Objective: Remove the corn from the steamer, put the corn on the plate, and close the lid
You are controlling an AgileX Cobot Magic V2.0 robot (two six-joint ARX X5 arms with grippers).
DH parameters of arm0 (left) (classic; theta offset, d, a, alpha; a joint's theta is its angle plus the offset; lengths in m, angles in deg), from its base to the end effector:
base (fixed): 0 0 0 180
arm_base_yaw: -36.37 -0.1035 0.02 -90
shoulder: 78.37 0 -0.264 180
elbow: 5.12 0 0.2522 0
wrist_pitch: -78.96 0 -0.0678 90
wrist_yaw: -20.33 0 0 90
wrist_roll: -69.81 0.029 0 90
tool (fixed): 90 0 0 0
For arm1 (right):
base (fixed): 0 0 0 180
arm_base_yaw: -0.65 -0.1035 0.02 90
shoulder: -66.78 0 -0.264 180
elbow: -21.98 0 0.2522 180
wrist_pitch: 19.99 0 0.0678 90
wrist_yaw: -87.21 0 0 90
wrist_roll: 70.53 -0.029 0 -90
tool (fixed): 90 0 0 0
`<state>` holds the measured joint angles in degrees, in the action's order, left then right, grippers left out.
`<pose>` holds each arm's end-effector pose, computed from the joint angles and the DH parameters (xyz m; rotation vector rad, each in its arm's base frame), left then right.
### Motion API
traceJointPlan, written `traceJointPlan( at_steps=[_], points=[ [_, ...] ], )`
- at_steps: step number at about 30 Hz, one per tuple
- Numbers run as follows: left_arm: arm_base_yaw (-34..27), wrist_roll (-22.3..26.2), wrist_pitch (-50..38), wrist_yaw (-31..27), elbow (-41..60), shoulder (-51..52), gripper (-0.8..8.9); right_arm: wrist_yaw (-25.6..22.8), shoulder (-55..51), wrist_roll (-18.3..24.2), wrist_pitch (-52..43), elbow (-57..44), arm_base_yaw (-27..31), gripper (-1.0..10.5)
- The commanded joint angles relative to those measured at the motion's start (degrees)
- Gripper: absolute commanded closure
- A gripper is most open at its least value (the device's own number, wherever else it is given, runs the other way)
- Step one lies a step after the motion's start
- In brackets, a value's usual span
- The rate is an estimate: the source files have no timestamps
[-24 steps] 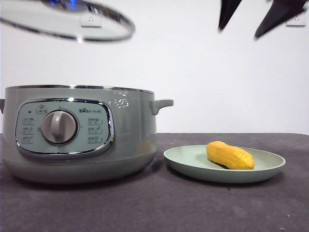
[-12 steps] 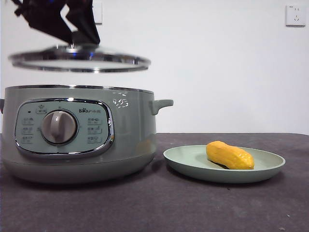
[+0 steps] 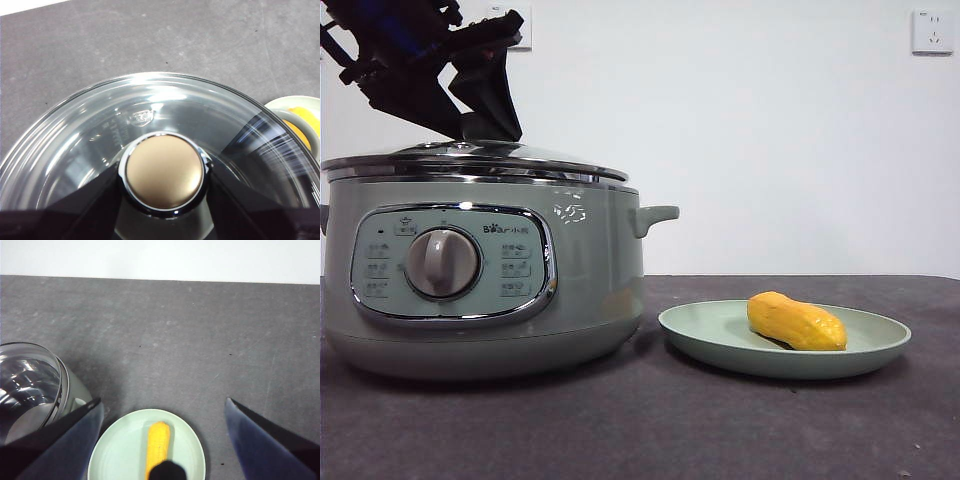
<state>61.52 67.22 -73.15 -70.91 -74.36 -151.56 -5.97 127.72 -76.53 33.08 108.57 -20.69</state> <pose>0.2514 -0.1174 0.2878 0.0843 0.5537 -0.3939 0.1915 0.0731 0.3989 -0.0001 0.4850 0.2857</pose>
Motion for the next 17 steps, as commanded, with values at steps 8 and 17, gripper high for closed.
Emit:
traceJointPlan(
  at_steps=[8, 17],
  points=[
    [0.02, -1.95, -2.54, 2.99, -0.13, -0.20, 8.23, -0.13, 0.00, -0.13, -0.26, -0.39, 0.00, 5.4],
    [0.02, -1.66, -1.25, 2.80, -0.13, -1.07, 8.23, -0.11, 0.00, -0.13, -0.26, -0.39, 0.00, 5.4]
  ],
)
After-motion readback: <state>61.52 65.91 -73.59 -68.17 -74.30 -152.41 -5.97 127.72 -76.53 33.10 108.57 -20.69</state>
